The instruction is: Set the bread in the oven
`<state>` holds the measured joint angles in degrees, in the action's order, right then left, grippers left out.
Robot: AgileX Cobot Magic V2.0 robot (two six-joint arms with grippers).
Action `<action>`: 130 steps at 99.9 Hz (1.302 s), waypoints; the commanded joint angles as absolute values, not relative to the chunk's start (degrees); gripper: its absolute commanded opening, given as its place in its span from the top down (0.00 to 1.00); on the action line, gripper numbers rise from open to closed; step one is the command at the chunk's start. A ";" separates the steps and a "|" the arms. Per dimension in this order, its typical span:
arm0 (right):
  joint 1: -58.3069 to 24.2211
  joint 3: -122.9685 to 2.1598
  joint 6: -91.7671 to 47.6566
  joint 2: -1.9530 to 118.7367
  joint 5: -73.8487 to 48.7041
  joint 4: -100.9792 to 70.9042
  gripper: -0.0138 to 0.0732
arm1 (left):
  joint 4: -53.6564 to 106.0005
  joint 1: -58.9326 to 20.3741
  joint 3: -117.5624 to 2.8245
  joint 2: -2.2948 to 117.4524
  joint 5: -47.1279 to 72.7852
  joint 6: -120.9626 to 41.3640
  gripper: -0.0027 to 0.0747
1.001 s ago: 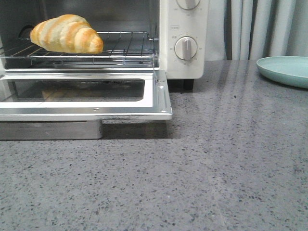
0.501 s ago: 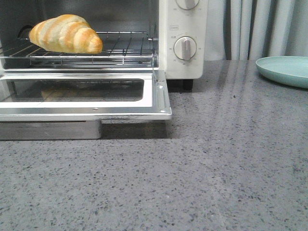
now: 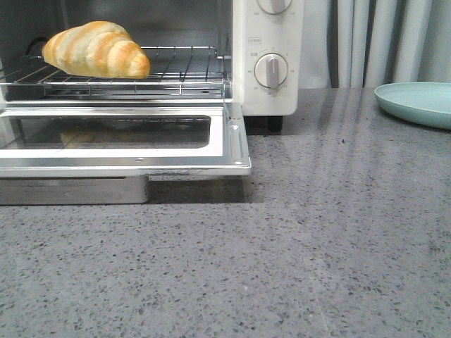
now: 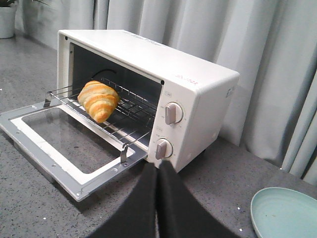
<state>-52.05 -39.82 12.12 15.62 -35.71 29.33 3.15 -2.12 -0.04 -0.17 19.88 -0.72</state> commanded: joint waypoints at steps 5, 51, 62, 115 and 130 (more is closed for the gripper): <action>-51.74 -41.09 12.07 16.23 -31.95 31.14 0.92 | 3.87 -2.06 1.35 -2.00 17.67 0.00 0.99; -39.48 -30.69 16.27 16.23 -22.92 32.91 0.92 | 3.87 -2.06 1.35 -1.90 17.67 0.00 0.99; -31.90 -24.23 15.79 16.23 -13.02 25.85 0.92 | 3.87 -2.06 1.35 -1.90 17.67 0.00 0.99; -14.40 1.44 14.45 5.35 0.00 15.82 0.92 | 3.87 -2.06 1.35 -1.90 17.67 0.00 0.99; -14.40 1.30 14.45 4.09 -7.44 15.66 0.92 | 3.87 -2.06 1.35 -1.90 17.67 0.00 0.99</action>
<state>-14.75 0.66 15.17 4.26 -7.83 15.79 3.24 -2.12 -0.04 -0.17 19.92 -0.72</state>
